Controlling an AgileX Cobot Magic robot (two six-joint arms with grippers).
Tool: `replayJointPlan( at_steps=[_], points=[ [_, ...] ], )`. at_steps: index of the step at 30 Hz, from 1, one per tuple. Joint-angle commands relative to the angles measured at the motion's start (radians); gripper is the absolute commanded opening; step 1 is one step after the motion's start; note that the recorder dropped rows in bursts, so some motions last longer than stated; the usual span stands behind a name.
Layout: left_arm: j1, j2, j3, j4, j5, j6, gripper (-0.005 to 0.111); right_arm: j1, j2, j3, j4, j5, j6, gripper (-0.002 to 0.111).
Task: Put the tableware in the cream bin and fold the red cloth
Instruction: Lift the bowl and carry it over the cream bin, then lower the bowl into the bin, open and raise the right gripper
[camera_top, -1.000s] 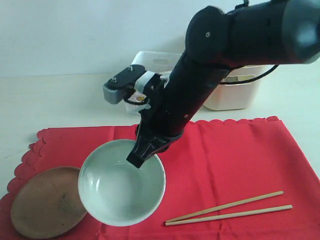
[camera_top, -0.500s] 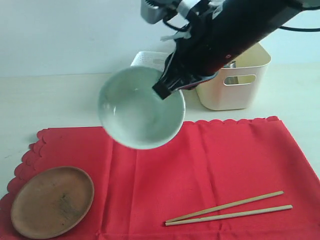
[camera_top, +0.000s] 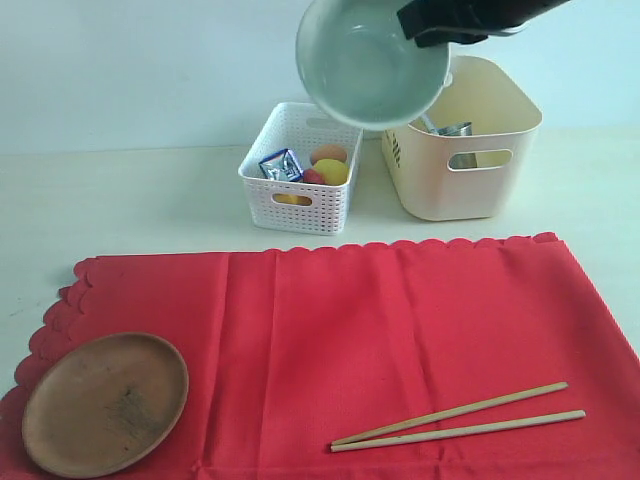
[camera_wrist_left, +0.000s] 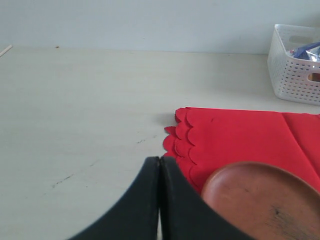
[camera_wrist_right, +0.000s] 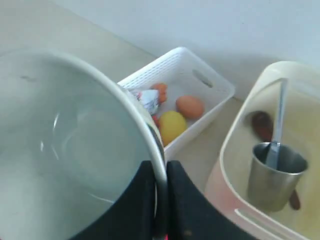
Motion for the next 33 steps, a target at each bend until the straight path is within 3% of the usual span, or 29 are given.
replayJointPlan(
  at_steps=[1,13,17,24,33],
  points=[
    [0.004,-0.007,0.000,0.001,-0.010,-0.002,0.000,-0.067,0.046,-0.053,0.015,-0.057,0.011,0.000],
    [0.004,-0.007,0.000,0.001,-0.010,-0.002,0.000,-0.233,0.388,-0.398,-0.025,-0.053,0.022,0.000],
    [0.004,-0.007,0.000,0.001,-0.010,-0.002,0.000,-0.233,0.504,-0.487,-0.165,-0.053,0.022,0.000],
    [0.004,-0.007,0.000,0.001,-0.010,-0.002,0.000,-0.233,0.585,-0.495,-0.343,-0.067,0.027,0.000],
    [0.004,-0.007,0.000,0.001,-0.010,-0.002,0.000,-0.233,0.605,-0.495,-0.356,-0.060,-0.001,0.001]
  ],
)
